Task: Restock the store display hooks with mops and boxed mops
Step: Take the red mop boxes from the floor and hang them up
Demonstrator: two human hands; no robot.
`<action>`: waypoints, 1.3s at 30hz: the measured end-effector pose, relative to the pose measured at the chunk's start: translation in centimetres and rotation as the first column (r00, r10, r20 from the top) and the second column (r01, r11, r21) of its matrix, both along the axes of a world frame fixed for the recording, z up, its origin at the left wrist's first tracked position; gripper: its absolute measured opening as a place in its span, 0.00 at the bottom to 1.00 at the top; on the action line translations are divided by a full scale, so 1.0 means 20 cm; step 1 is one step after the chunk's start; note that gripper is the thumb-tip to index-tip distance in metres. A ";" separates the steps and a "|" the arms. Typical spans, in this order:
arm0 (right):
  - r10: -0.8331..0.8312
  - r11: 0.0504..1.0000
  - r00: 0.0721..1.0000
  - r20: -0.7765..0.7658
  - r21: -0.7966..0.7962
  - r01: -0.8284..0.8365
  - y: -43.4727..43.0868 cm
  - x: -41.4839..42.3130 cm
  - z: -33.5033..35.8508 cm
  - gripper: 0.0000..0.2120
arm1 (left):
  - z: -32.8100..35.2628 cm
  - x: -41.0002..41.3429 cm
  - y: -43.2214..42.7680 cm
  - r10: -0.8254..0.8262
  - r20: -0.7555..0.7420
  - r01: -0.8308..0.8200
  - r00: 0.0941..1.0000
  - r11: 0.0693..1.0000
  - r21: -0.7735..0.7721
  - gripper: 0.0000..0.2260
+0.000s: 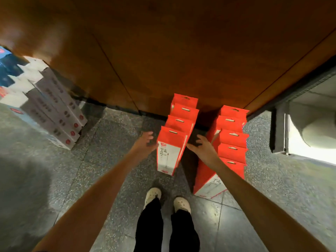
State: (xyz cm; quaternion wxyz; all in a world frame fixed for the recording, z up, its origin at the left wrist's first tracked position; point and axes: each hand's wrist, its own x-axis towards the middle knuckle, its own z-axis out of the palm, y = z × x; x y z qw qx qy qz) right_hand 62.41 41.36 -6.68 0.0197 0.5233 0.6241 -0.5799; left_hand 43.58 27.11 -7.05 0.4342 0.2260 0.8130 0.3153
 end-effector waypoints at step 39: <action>0.074 0.979 0.990 -0.120 0.199 -0.050 0.01 0.02 0.38 0.42 | 0.65 -0.25 0.28 -0.323 -0.082 0.333 0.943 0.913 0.237 0.33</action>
